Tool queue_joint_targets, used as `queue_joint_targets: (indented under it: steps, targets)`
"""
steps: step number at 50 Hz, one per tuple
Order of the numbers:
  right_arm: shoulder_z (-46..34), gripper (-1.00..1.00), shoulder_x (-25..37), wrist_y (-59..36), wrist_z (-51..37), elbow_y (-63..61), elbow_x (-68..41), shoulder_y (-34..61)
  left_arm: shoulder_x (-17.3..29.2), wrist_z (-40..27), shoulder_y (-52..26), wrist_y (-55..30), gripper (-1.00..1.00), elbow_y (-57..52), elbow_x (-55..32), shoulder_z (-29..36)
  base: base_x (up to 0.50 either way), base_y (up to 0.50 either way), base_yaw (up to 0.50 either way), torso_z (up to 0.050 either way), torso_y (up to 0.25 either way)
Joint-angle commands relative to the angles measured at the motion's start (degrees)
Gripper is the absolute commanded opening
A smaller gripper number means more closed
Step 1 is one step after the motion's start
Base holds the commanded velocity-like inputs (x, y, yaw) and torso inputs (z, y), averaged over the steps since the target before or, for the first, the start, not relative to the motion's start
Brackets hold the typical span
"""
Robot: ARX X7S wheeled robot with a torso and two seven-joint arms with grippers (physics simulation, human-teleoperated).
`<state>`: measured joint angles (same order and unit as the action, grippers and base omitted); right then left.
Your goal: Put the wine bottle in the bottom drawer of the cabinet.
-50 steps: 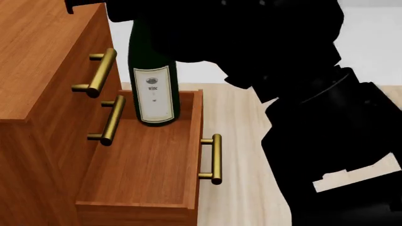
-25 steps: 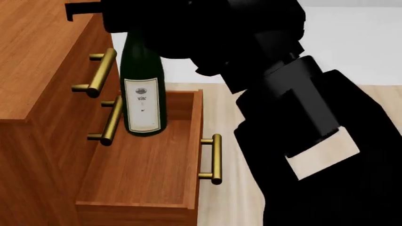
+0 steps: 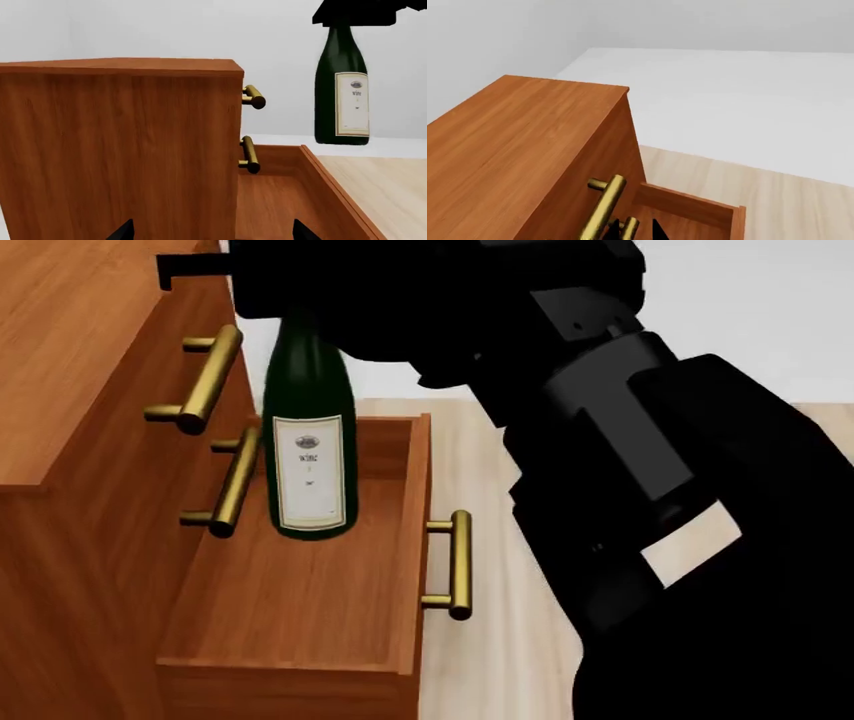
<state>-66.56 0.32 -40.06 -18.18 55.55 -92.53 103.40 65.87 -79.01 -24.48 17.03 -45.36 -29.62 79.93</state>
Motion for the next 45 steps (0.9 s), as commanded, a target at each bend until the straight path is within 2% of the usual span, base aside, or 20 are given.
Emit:
queue_joint_targets:
  steps: [1, 23, 45]
  targets:
    - [-2.5, -1.0, -0.2, 1.1, 1.4, 1.2, -1.6, 1.1, 0.2, -0.2, 0.4, 0.4, 1.0, 0.3, 0.1, -0.4, 0.0, 0.0, 0.0, 0.0, -0.166]
    - [-3.7, -1.0, 2.0, -1.2, -0.5, -2.2, -5.7, 2.7, -0.2, -0.1, 0.9, 0.3, 1.0, 0.7, -0.1, -1.0, 0.0, 0.0, 0.0, 0.0, -0.166]
    - [-4.0, -1.0, 0.7, -3.3, 2.2, 1.4, -7.9, 2.8, -0.4, 0.3, 1.3, 0.0, 1.0, 0.7, 0.0, -1.5, 0.0, 0.0, 0.0, 0.0, -0.166]
